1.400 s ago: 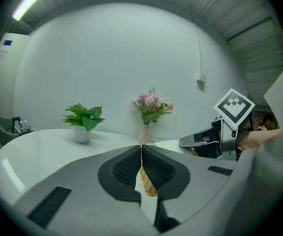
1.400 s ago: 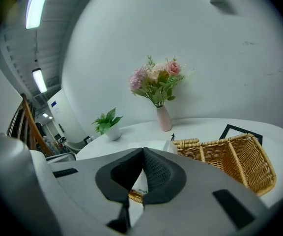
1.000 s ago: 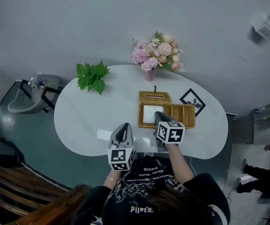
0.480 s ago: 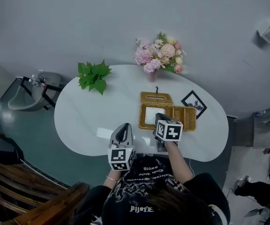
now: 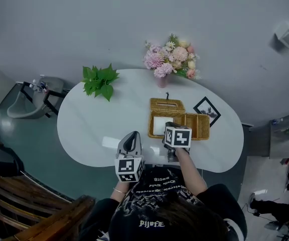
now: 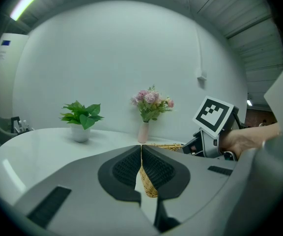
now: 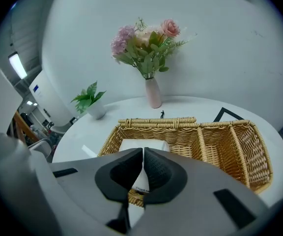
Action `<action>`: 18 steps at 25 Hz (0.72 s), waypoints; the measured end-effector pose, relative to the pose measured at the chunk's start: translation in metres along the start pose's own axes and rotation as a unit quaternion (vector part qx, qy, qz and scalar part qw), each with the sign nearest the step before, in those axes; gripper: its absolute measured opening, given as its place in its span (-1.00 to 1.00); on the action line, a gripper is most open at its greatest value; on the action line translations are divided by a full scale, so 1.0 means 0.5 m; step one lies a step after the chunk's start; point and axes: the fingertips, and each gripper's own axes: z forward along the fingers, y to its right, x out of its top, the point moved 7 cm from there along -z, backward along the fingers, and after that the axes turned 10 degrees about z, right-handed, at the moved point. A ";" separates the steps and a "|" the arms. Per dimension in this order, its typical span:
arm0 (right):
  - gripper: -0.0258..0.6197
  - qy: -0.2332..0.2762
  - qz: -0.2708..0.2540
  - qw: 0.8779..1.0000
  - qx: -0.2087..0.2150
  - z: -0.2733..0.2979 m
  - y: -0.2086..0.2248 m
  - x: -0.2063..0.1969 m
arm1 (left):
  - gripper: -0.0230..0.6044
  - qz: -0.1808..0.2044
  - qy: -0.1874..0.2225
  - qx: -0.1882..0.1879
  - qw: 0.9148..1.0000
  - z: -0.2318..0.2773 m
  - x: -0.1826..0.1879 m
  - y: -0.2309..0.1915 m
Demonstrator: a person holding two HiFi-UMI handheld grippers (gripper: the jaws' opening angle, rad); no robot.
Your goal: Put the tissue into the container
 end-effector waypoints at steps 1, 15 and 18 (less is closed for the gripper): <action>-0.83 0.002 0.002 1.000 -0.005 0.000 0.000 -0.001 | -0.84 0.000 0.000 0.000 1.000 -0.001 -0.001 -0.001; -0.31 0.084 0.037 0.994 0.065 -0.019 -0.018 -0.016 | -0.84 0.002 0.005 -0.014 1.000 -0.029 -0.006 -0.008; -0.27 0.104 0.022 0.992 0.070 -0.038 -0.020 -0.019 | -0.84 0.000 0.011 -0.035 0.999 -0.029 -0.001 -0.003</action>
